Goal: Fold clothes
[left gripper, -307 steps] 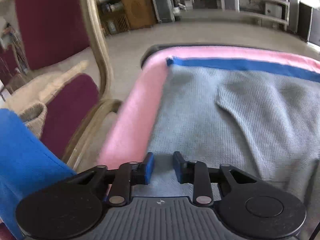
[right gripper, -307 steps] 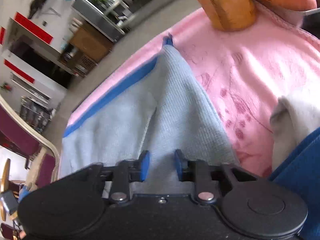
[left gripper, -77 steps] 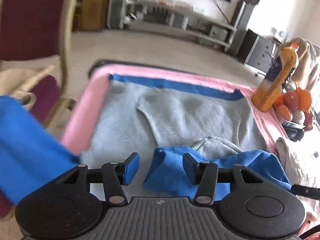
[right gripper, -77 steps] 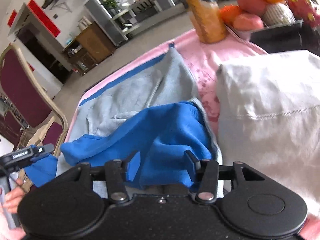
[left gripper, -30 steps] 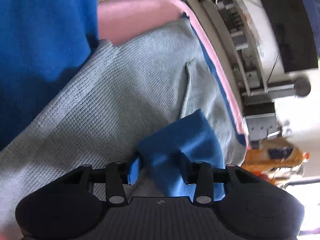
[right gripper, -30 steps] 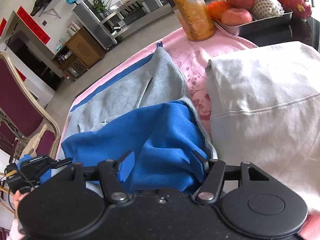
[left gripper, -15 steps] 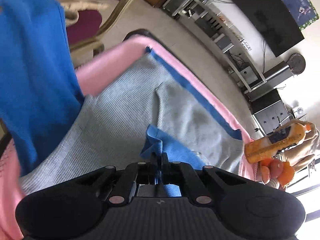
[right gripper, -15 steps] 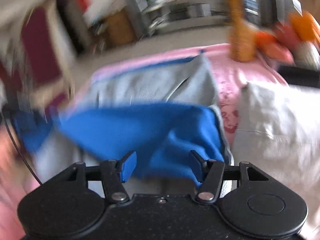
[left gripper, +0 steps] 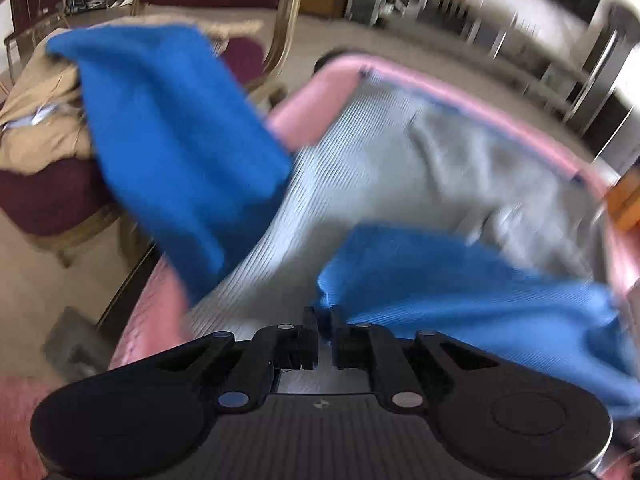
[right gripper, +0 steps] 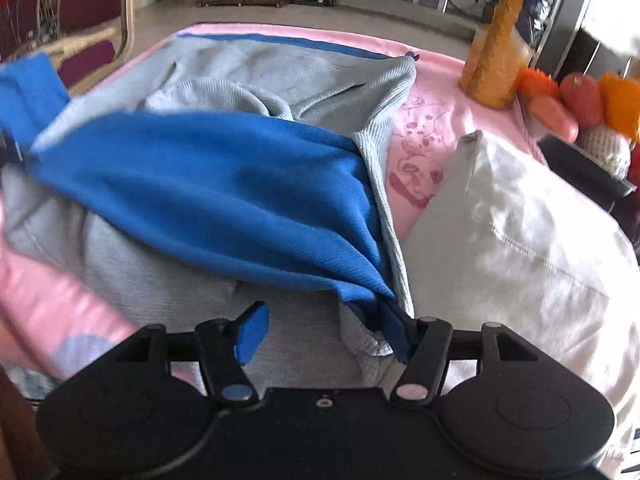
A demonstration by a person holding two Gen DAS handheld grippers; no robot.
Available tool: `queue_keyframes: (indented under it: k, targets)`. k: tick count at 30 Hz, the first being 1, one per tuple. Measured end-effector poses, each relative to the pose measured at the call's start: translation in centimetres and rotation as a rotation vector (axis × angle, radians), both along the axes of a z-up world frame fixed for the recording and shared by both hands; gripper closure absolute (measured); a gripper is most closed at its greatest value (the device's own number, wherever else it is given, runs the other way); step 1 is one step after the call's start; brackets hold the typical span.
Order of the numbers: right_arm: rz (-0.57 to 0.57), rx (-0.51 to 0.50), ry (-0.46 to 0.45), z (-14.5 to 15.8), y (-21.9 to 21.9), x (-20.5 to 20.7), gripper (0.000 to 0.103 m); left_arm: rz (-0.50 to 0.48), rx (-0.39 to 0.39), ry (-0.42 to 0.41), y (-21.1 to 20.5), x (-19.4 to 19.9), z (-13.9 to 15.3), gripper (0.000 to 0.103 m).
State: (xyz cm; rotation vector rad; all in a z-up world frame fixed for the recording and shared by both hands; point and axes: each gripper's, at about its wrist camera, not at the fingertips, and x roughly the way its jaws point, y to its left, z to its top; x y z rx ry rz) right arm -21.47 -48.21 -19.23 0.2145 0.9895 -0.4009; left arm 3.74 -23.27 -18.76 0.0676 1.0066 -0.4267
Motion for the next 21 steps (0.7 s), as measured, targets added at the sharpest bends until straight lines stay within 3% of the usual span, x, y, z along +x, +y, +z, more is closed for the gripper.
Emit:
queue_keyframes:
  k: [2,6,10,11,13,16,18,20,21]
  targets:
    - [-0.007,0.098,-0.077,1.0,-0.6,-1.1,0.040,0.007,-0.030,-0.020,0.8,0.1,1.1,0.084]
    - [-0.033,0.345,-0.319,2.9,-3.0,-3.4,0.038,0.028,-0.083,-0.090,2.6,-0.2,3.2,0.083]
    - [-0.146,0.441,-0.473,3.2,-4.7,-4.1,0.039,-0.015,-0.114,-0.097,1.8,-0.6,3.0,0.086]
    - [-0.172,0.432,-0.437,2.7,-4.7,-3.5,0.042,-0.034,-0.111,-0.100,1.2,-0.6,2.8,0.087]
    - [-0.224,0.413,-0.365,1.6,-4.7,-2.4,0.074,-0.081,-0.089,-0.122,-0.6,-0.7,2.4,0.087]
    - [-0.301,0.384,-0.257,0.0,-4.6,-0.8,0.076,-0.140,-0.074,-0.129,-2.6,-0.4,1.5,0.087]
    - [-0.352,0.365,-0.184,-1.0,-4.6,0.4,0.076,-0.154,-0.063,-0.077,-3.1,0.0,0.4,0.087]
    - [-0.401,0.333,-0.108,-2.1,-4.5,1.2,0.095,-0.145,0.016,-0.005,-3.3,0.7,-1.4,0.092]
    - [-0.420,0.297,-0.076,-2.3,-4.6,0.8,0.103,-0.140,0.050,-0.007,-3.3,0.8,-1.9,0.086]
